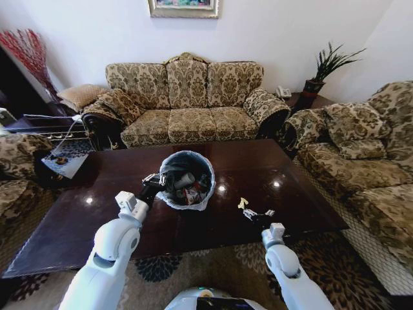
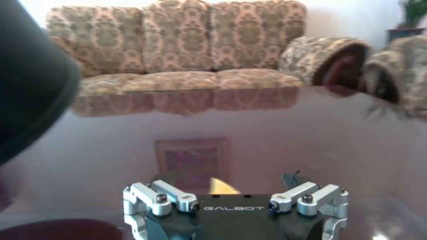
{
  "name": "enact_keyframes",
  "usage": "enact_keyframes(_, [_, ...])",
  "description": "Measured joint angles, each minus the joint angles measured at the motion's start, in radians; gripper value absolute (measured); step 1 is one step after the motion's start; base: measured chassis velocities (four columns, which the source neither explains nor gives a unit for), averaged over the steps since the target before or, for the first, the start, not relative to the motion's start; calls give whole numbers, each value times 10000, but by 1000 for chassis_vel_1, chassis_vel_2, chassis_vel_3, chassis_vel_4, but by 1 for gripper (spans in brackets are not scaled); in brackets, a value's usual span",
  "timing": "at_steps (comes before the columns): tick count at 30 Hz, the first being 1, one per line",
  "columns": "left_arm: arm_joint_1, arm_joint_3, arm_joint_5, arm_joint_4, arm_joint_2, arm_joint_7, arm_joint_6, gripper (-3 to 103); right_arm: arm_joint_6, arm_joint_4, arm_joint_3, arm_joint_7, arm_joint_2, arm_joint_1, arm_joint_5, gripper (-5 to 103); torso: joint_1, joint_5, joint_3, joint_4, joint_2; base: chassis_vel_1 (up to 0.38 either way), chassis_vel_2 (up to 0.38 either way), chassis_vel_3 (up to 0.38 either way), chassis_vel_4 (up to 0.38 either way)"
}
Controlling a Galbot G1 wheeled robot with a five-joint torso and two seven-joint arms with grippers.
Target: Move to the front of the table and place the trash on the table into the trash bin.
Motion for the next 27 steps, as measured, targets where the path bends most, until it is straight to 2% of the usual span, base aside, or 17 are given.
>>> enact_keyframes(2, [12,0,7,19,-17,-1,0,3,-87,-120,-526,108,-105,344,169,100,0,-2,0,-1,0,0,0,0,0])
enact_keyframes(6, [25,-7,14,31,-32,1,-2,3,-142,-215,-847,413,-122,561,170,100,0,-1,0,-1,0,0,0,0,0])
enact_keyframes(9, [43,-73,-2,75,-5,14,-13,3,-467,-350,-1192,1030,-91,864,-22,103,0,-1,0,-3,0,0,0,0,0])
enact_keyframes(11, [27,-80,-8,108,6,16,-14,3,-557,-376,-1211,1112,-100,904,-29,103,0,-1,0,-3,0,0,0,0,0])
enact_keyframes(14, [-38,-73,-18,182,11,19,-2,3,-653,-506,-1207,1319,-149,948,-30,91,0,1,1,-4,0,0,0,0,0])
enact_keyframes(17, [-66,-53,-21,226,9,24,19,3,-658,-546,-1183,1354,-198,937,-14,85,0,-1,0,-5,0,0,0,0,0])
enact_keyframes(19, [-104,-17,-21,282,-10,28,35,3,-657,-645,-1134,1344,-241,921,50,75,0,-1,0,-4,0,0,0,0,0])
enact_keyframes(20, [-104,-17,-21,282,-10,28,35,3,-657,-645,-1134,1344,-241,921,50,75,0,-1,0,-4,0,0,0,0,0])
enact_keyframes(24, [-139,0,-45,288,-29,32,38,3,-643,-761,-1110,1296,-250,872,215,53,0,-1,0,-5,0,0,0,0,0])
enact_keyframes(26, [-139,-8,-57,284,-26,32,41,3,-621,-789,-1111,1287,-240,871,216,53,0,-1,0,-5,0,0,0,0,0])
enact_keyframes(27, [-139,-19,-66,280,-23,32,46,3,-609,-807,-1113,1284,-224,871,219,47,0,0,0,-4,0,0,0,0,0])
